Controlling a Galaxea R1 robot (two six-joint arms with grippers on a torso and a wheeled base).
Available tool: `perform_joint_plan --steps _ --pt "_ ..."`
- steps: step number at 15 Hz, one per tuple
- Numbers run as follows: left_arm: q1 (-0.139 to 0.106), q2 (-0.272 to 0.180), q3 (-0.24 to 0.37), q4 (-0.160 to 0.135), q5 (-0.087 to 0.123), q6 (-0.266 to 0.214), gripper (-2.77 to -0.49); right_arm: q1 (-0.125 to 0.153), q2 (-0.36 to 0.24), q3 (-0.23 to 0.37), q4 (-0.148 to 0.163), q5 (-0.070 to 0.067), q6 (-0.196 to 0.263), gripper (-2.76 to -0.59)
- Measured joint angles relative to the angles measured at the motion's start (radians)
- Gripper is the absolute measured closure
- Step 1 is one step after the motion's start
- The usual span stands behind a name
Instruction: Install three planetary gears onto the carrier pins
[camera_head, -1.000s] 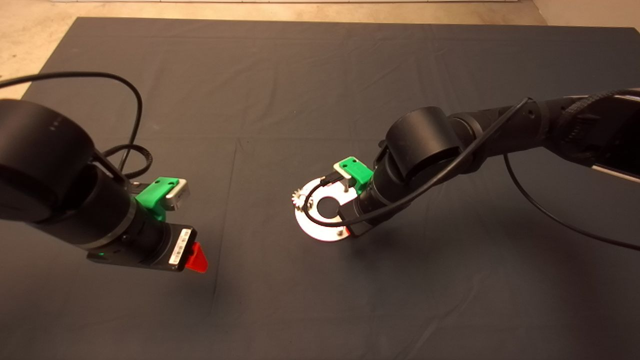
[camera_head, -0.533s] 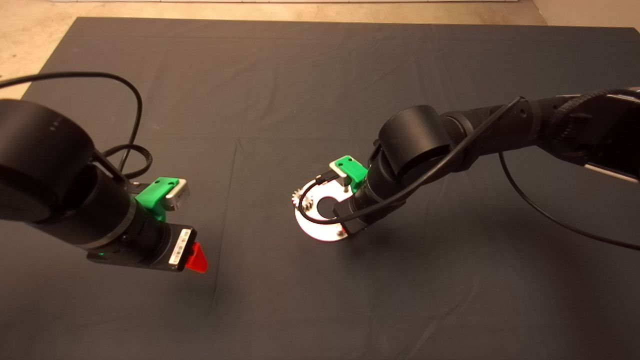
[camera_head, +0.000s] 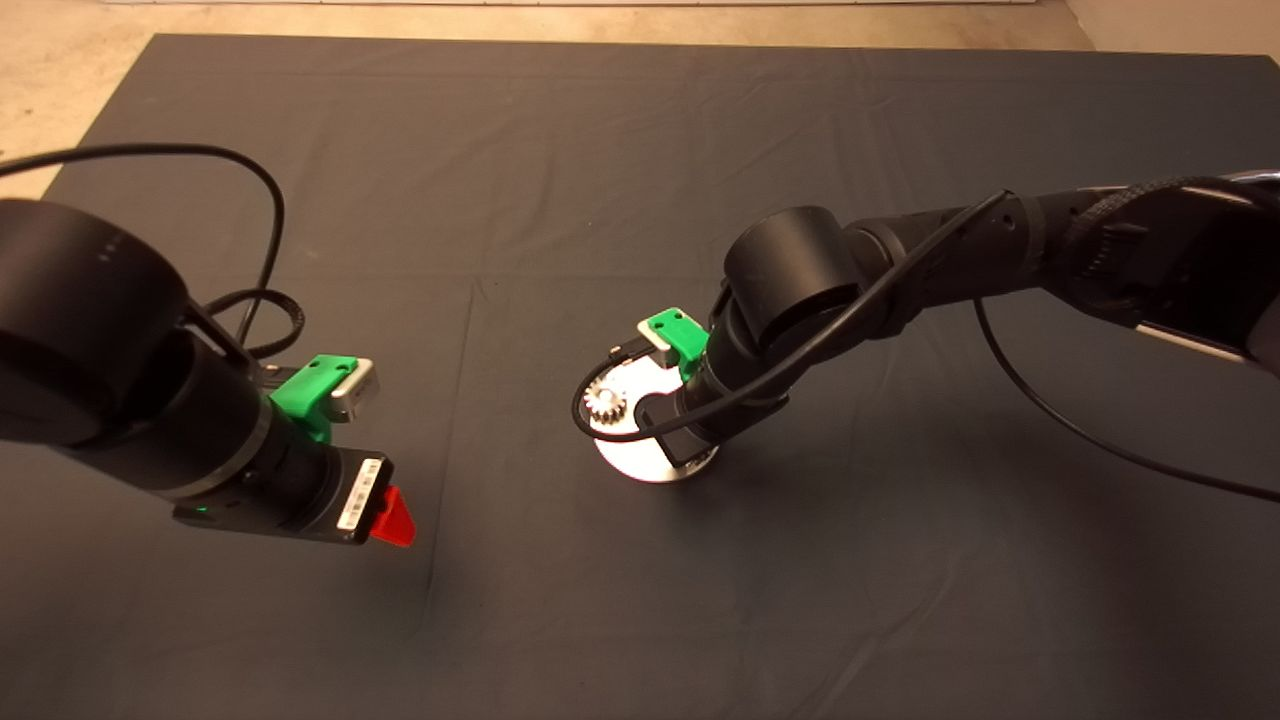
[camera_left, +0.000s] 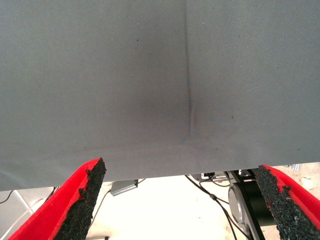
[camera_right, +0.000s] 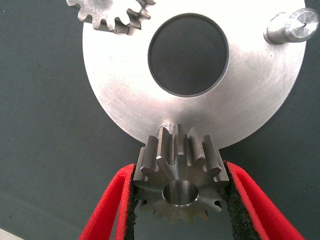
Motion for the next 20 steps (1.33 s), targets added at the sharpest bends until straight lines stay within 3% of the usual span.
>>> perform_joint_plan --steps 20 --pt "0.0 0.0 0.003 0.0 0.0 0.008 -2.18 0.0 0.009 -0.034 0.009 0.0 -0.003 -1.02"
